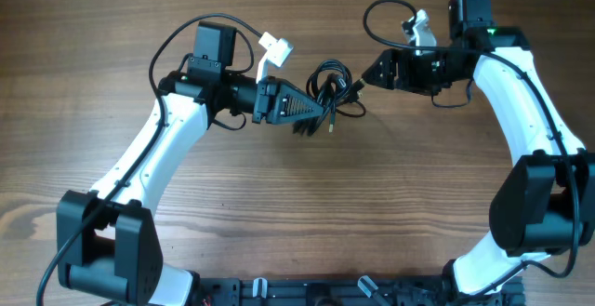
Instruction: Untangle cables
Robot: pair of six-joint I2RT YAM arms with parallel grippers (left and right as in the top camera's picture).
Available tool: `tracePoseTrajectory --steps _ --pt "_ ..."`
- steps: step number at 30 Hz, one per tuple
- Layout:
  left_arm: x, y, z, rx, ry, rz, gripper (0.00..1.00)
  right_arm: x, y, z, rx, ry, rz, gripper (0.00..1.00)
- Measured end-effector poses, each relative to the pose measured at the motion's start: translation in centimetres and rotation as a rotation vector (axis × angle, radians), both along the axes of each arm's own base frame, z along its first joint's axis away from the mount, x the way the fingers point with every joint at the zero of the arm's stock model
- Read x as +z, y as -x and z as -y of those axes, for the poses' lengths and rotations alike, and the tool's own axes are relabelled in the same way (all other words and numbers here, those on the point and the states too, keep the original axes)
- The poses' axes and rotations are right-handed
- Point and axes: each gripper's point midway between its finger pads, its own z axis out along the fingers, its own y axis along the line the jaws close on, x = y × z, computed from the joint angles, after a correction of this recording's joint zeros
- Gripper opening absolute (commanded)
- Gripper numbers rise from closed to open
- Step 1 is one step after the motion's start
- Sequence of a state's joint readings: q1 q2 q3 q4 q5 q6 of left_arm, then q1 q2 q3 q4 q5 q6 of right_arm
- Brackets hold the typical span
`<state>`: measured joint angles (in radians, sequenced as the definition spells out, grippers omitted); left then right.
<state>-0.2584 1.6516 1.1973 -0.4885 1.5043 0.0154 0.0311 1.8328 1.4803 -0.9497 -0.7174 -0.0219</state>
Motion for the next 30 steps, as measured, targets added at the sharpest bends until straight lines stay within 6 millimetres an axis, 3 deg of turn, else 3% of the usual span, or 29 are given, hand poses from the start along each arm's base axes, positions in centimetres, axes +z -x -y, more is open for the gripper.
tracePoseTrajectory --steps 6,11,15,17,22,23,30 --pt "-2.7 -1.6 -0.1 0.103 -0.149 0.006 0.04 0.5 0.2 -0.6 0.03 -0.04 0.016 0.98" --pt "-9.4 -3.0 -1.6 0.279 -0.547 -0.019 0.04 0.6 0.1 -0.6 0.03 -0.044 0.021 0.96" --pt "-12.1 -2.0 -0.8 0.293 -0.735 0.02 0.06 0.7 -0.2 -0.6 0.009 -0.049 0.015 0.96" --pt "-13.3 -1.7 -0.5 0.305 -0.805 0.017 0.19 0.7 -0.2 -0.6 0.0 -0.052 0.007 0.96" --pt "-15.6 -1.7 -0.6 0.332 -0.896 -0.025 0.88 0.7 -0.3 -0.6 -0.015 -0.055 -0.006 0.95" --pt "-15.7 -1.6 -0.5 0.331 -0.903 -0.032 0.98 0.7 -0.3 -0.6 -0.018 -0.056 -0.008 0.95" --pt "-15.8 -1.3 0.0 0.329 -0.907 -0.036 1.0 0.6 -0.5 -0.7 -0.046 -0.055 -0.026 0.95"
